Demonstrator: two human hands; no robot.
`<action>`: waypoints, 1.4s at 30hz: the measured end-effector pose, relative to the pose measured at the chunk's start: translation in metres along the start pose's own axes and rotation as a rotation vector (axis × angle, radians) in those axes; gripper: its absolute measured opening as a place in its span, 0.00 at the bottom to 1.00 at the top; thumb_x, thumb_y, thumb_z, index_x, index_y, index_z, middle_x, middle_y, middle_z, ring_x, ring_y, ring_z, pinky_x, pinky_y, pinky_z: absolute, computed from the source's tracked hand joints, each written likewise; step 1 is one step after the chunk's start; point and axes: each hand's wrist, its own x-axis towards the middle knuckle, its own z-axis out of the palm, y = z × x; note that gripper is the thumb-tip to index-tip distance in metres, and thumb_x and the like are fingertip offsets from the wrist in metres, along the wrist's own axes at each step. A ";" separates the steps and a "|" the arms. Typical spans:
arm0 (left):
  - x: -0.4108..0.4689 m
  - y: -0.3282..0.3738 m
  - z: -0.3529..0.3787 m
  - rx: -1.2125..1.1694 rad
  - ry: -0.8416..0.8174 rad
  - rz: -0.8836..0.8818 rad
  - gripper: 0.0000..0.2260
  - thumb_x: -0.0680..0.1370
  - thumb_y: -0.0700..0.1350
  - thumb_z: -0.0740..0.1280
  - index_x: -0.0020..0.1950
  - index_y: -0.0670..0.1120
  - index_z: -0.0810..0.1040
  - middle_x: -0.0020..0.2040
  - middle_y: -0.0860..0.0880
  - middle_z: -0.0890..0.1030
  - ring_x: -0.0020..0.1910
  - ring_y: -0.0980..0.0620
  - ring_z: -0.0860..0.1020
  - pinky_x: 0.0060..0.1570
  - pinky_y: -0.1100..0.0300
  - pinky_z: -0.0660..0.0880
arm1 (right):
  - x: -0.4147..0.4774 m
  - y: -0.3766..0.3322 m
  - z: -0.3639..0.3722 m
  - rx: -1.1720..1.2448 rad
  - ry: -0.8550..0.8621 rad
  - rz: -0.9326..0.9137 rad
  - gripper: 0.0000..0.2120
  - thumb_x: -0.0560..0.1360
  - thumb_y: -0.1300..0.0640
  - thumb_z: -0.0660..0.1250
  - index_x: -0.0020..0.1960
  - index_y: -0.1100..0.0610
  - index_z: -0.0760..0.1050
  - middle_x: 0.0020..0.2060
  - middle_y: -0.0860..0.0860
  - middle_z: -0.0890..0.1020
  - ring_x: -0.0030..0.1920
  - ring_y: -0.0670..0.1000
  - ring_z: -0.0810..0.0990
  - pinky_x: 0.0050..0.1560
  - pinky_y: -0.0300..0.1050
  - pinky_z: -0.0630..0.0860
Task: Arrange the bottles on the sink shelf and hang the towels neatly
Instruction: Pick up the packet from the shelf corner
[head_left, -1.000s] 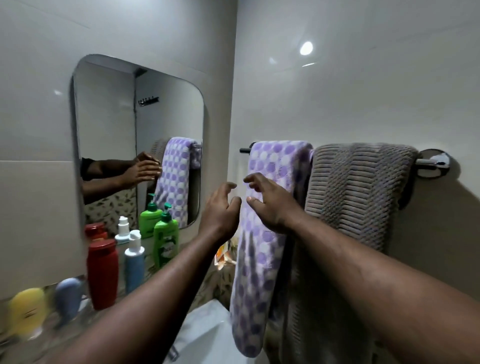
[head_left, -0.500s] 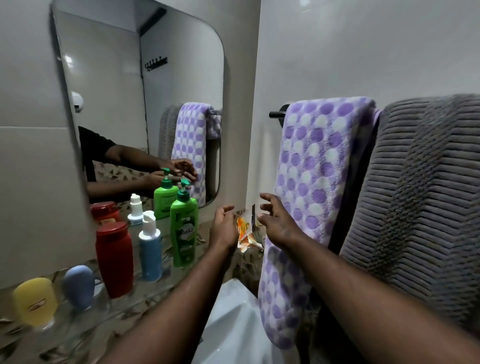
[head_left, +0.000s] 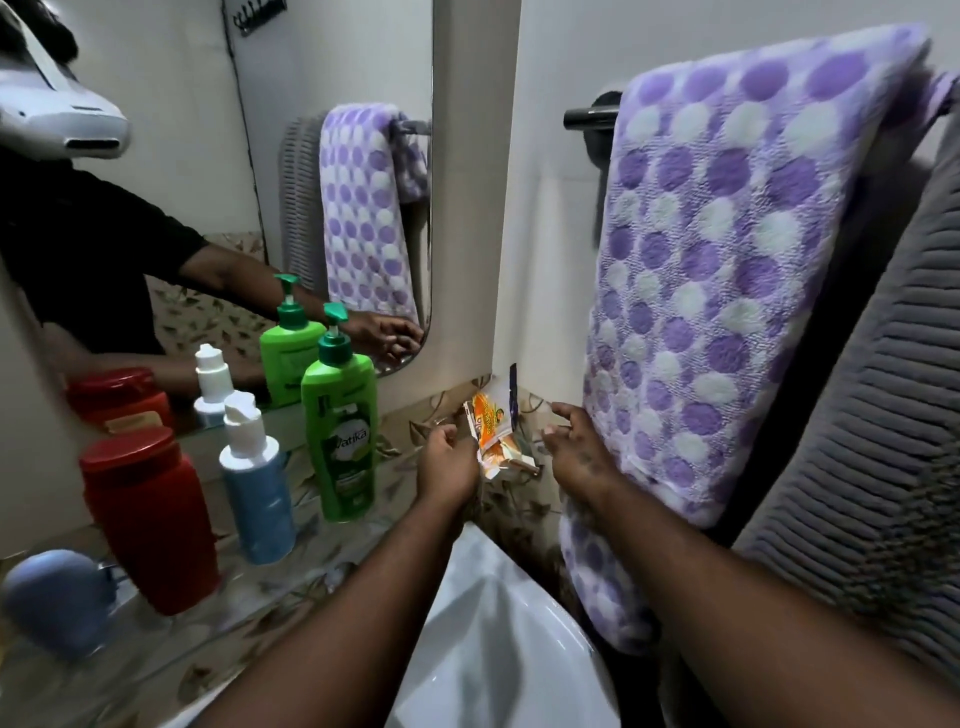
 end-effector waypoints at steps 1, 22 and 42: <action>0.005 -0.003 0.002 0.049 0.002 0.014 0.17 0.82 0.43 0.64 0.71 0.45 0.73 0.57 0.47 0.81 0.44 0.55 0.75 0.43 0.59 0.70 | 0.005 0.005 0.005 0.013 0.009 0.015 0.16 0.84 0.60 0.58 0.72 0.51 0.68 0.56 0.55 0.78 0.41 0.46 0.75 0.35 0.35 0.67; -0.009 0.017 -0.008 0.275 0.072 0.187 0.05 0.74 0.41 0.72 0.48 0.49 0.82 0.43 0.53 0.84 0.44 0.50 0.82 0.44 0.56 0.78 | -0.021 -0.016 0.026 0.369 -0.100 0.251 0.06 0.81 0.60 0.66 0.54 0.62 0.79 0.39 0.59 0.82 0.33 0.54 0.80 0.30 0.42 0.73; -0.263 -0.008 -0.126 0.143 0.486 0.228 0.06 0.73 0.42 0.73 0.47 0.50 0.80 0.42 0.53 0.85 0.44 0.49 0.83 0.49 0.52 0.81 | -0.258 -0.030 0.009 0.404 -0.407 0.071 0.05 0.78 0.67 0.66 0.52 0.60 0.76 0.41 0.61 0.84 0.34 0.52 0.81 0.34 0.46 0.80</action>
